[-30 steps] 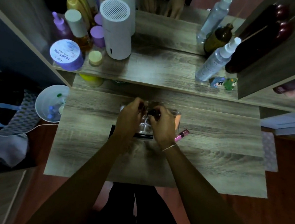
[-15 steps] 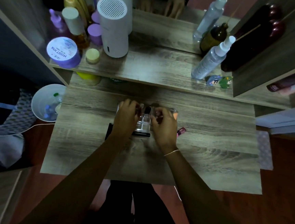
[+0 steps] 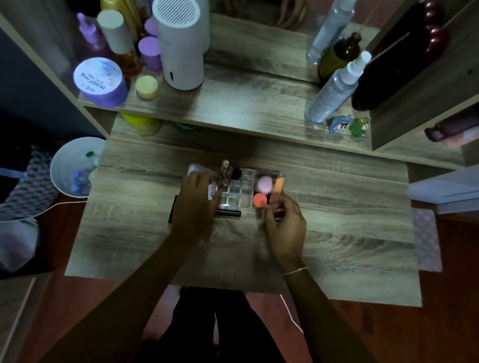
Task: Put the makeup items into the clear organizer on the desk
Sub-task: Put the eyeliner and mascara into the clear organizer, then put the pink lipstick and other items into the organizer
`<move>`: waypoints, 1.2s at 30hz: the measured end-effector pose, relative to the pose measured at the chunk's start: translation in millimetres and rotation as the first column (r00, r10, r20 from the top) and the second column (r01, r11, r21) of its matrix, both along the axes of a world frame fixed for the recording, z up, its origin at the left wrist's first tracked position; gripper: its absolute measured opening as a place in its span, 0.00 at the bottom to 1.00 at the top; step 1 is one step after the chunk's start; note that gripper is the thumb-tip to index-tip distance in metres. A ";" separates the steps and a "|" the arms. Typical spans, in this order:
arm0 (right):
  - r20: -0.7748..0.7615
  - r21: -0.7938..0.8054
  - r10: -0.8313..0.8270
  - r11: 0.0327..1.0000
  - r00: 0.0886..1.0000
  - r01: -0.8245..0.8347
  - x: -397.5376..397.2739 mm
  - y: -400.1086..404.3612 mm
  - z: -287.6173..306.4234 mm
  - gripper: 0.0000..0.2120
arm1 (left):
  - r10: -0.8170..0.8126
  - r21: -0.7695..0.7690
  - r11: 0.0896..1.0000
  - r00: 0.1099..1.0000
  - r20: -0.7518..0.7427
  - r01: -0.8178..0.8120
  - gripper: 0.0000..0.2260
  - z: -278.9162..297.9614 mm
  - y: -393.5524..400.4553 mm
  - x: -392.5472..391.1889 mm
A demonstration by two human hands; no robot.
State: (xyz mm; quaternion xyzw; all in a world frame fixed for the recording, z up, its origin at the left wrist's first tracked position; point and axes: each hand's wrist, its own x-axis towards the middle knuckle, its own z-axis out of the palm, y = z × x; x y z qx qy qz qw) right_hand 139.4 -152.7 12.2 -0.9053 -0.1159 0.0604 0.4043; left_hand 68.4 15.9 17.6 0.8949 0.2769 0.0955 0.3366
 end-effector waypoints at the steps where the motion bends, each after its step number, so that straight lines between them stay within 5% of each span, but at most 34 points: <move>1: -0.027 -0.012 -0.048 0.999 0.998 0.048 -0.9 -5.6 -3.6 0.05 | -0.042 0.041 0.998 0.999 -0.004 0.042 0.11 -3.0 -5.8 -10.1; 5: -0.081 -0.085 -0.159 0.985 0.984 0.152 -6.5 -23.8 -19.9 0.01 | -0.300 0.148 0.935 0.941 -0.157 0.323 0.09 -18.7 -25.2 -37.6; 11: -0.172 -0.183 -0.017 0.983 0.985 -0.016 -19.3 -34.6 -35.4 0.16 | -0.336 0.172 0.911 0.915 -0.221 0.376 0.17 -30.5 -34.3 -38.9; 20: -0.158 -0.325 -0.142 0.942 0.977 0.084 -32.7 -52.5 -38.7 0.10 | -0.316 0.251 0.867 0.864 -0.393 0.431 0.16 -30.9 -32.5 -49.5; 27: -0.297 -0.232 -0.159 0.969 0.942 0.091 -40.6 -62.2 -32.8 0.16 | -0.302 0.139 0.925 0.905 -0.299 0.355 0.13 -26.9 -33.4 -66.1; 31: -0.359 -0.118 -0.121 0.990 0.925 0.084 -41.2 -53.1 -28.0 0.06 | -0.310 0.072 0.945 0.943 -0.121 0.320 0.18 -14.2 -33.4 -62.4; 36: -0.405 -0.013 -0.099 0.995 0.909 0.103 -34.3 -31.4 -20.7 0.08 | -0.138 -0.139 0.981 0.990 -0.002 0.137 0.12 -0.6 -27.9 -37.6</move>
